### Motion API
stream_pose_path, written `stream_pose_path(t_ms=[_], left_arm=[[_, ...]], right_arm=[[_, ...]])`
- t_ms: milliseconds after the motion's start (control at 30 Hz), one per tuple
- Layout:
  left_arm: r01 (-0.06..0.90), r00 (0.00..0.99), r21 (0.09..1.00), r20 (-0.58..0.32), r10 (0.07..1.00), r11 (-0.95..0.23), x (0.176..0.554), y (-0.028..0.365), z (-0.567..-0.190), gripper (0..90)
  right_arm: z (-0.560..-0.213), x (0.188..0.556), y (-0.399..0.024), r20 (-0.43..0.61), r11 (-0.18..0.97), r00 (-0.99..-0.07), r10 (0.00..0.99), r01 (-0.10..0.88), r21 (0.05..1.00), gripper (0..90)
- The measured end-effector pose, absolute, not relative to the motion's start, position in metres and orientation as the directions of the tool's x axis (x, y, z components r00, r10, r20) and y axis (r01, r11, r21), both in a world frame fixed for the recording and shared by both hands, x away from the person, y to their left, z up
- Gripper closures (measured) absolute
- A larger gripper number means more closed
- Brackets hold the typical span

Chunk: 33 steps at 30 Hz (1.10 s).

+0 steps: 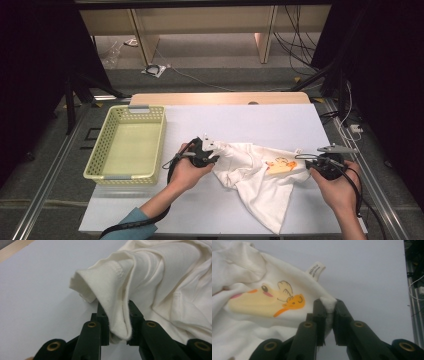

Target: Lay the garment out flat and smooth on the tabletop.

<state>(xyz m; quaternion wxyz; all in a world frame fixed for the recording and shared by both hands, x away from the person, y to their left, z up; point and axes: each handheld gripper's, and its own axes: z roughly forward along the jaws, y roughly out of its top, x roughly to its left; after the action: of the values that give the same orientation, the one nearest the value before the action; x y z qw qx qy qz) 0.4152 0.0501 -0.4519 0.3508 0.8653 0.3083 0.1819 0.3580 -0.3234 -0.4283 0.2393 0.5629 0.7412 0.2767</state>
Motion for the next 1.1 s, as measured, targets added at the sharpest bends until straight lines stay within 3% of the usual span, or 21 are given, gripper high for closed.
stream_pose_path(t_ms=[33, 167, 233, 433, 500, 833, 1000, 1067, 1100], left_arm=[[0.407, 0.743, 0.720, 0.098, 0.662, -0.563, 0.415, 0.050, -0.452, 76.4], [0.406, 0.746, 0.720, 0.096, 0.659, -0.564, 0.414, 0.052, -0.451, 73.6], [0.402, 0.744, 0.727, 0.095, 0.662, -0.557, 0.411, 0.055, -0.450, 70.8], [0.404, 0.730, 0.745, 0.087, 0.678, -0.530, 0.403, 0.064, -0.449, 57.2], [0.405, 0.722, 0.750, 0.090, 0.686, -0.524, 0.398, 0.071, -0.447, 52.3], [0.423, 0.751, 0.718, 0.064, 0.657, -0.553, 0.387, 0.073, -0.457, 52.7], [0.419, 0.775, 0.695, 0.062, 0.629, -0.584, 0.390, 0.058, -0.463, 53.1], [0.417, 0.778, 0.691, 0.066, 0.625, -0.591, 0.391, 0.055, -0.464, 54.7], [0.418, 0.781, 0.684, 0.066, 0.621, -0.598, 0.394, 0.051, -0.466, 55.4]], right_arm=[[-0.428, 0.358, -0.323, -0.043, 0.213, -0.252, 0.967, 0.702, 0.680, 76.9], [-0.423, 0.353, -0.316, -0.162, 0.289, -0.251, 0.954, 0.641, 0.711, 59.7], [-0.419, 0.350, -0.312, -0.173, 0.313, -0.279, 0.945, 0.608, 0.729, 58.6], [-0.415, 0.340, -0.302, -0.186, 0.366, -0.350, 0.918, 0.568, 0.737, 58.5], [-0.421, 0.337, -0.296, -0.126, 0.376, -0.418, 0.899, 0.595, 0.710, 59.1], [-0.461, 0.327, -0.255, 0.048, 0.456, -0.604, 0.796, 0.649, 0.609, 58.4], [-0.472, 0.323, -0.224, 0.048, 0.545, -0.675, 0.736, 0.634, 0.549, 58.8], [-0.472, 0.323, -0.221, 0.037, 0.548, -0.671, 0.741, 0.635, 0.545, 61.1], [-0.472, 0.322, -0.218, 0.010, 0.557, -0.668, 0.744, 0.630, 0.541, 66.7]])
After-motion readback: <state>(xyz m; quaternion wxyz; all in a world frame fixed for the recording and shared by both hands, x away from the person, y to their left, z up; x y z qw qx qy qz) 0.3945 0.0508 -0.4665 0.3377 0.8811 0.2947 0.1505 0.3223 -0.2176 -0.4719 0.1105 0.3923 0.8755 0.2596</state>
